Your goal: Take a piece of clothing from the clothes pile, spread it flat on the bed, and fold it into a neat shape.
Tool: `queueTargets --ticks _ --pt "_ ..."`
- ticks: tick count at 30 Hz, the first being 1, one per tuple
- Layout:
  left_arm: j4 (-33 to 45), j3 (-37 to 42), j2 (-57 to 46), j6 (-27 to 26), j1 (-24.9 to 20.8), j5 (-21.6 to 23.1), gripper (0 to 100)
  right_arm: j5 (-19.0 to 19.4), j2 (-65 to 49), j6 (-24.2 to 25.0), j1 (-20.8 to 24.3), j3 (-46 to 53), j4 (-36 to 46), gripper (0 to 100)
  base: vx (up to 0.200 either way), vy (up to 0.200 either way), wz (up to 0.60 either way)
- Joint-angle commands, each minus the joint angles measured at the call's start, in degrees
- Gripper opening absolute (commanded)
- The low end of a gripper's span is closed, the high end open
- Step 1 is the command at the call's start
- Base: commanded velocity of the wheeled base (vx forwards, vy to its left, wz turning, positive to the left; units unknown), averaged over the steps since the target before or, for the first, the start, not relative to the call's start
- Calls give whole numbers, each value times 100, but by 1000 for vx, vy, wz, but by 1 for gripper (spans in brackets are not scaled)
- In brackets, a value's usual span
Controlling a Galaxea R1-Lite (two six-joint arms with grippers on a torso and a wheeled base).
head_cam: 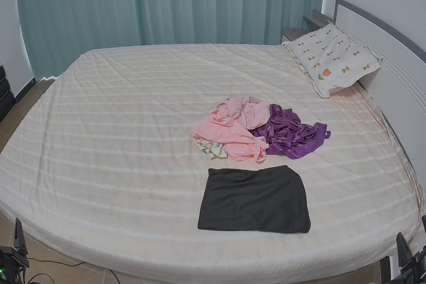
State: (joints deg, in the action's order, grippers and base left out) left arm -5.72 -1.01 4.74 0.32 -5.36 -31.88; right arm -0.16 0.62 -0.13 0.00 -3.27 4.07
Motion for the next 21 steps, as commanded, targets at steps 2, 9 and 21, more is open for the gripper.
queueTargets --ticks 2,9,21 --pt "159 101 -430 -752 589 6 100 -415 -62 -31 0 2 23 100 0 0 0" --pt "176 101 -457 -788 554 586 100 -520 -62 -83 0 2 6 100 0 0 0" --pt "203 101 -457 -559 554 2256 100 -845 -62 -92 0 28 -82 100 0 0 0"
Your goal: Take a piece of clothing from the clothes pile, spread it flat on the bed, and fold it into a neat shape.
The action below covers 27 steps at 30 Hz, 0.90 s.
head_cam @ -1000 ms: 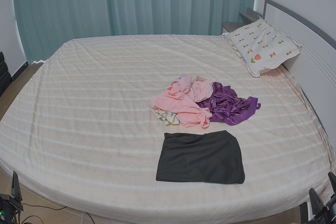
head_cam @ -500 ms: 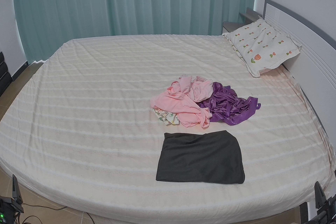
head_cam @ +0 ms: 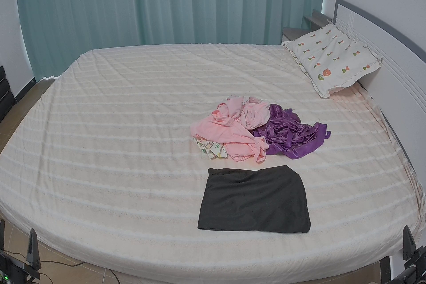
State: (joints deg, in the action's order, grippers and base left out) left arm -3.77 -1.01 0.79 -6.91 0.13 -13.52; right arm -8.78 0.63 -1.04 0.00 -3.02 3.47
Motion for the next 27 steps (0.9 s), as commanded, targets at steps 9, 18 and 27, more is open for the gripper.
queueTargets --ticks 9,18,27 --pt "8 101 -44 348 4 772 100 500 -63 235 0 3 -13 100 0 0 0" --pt "87 75 -44 392 4 1396 100 649 -63 218 0 3 -5 100 0 0 0" --pt "368 92 -9 463 -13 1818 100 843 -63 156 -9 12 -22 100 0 0 0"
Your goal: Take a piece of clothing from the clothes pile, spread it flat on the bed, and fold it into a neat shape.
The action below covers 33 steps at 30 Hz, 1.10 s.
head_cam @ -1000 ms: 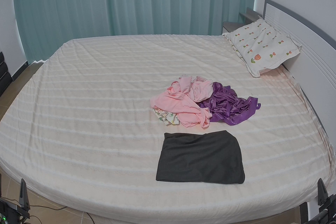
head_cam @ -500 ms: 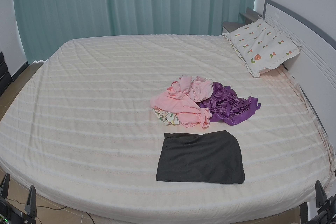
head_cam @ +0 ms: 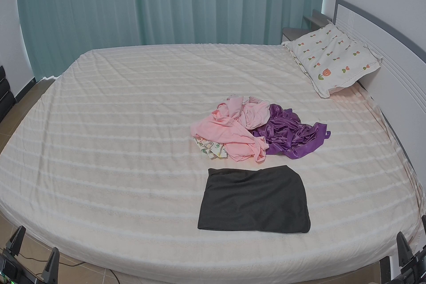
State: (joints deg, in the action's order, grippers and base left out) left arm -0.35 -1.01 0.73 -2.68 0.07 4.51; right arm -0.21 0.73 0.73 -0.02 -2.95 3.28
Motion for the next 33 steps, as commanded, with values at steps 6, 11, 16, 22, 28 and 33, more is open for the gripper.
queueTargets --ticks 6,11,16,22,28,33 --pt "35 92 -29 207 1 -29 100 -392 -73 -214 -6 -4 6 100 0 0 0" --pt "35 92 -29 215 1 -64 100 -972 -73 -618 -6 5 -29 100 0 0 0" --pt "35 92 -29 224 1 -73 100 -718 -73 -1066 2 295 -1154 100 0 0 0" --pt "27 92 -29 224 1 -73 100 -348 -73 -1031 2 295 -688 100 0 0 0" --pt "27 92 -29 224 1 -73 100 -313 -73 -899 2 286 -653 100 0 0 0" --pt "27 92 -38 224 1 -73 100 -164 -38 -196 -6 295 -433 100 0 0 0"
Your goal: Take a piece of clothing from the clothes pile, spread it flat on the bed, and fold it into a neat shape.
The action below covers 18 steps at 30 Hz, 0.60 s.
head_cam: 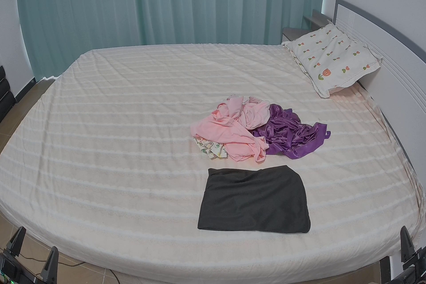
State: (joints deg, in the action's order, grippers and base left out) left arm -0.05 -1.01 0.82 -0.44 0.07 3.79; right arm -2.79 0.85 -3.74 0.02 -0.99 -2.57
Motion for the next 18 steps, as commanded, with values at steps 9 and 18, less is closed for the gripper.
queueTargets --ticks 9,18 --pt "-13 92 -47 -9 1 -1 100 130 -77 348 -2 20 468 100 0 0 0" --pt "-4 92 -47 -9 1 -1 100 218 -85 357 15 64 345 100 0 0 0"
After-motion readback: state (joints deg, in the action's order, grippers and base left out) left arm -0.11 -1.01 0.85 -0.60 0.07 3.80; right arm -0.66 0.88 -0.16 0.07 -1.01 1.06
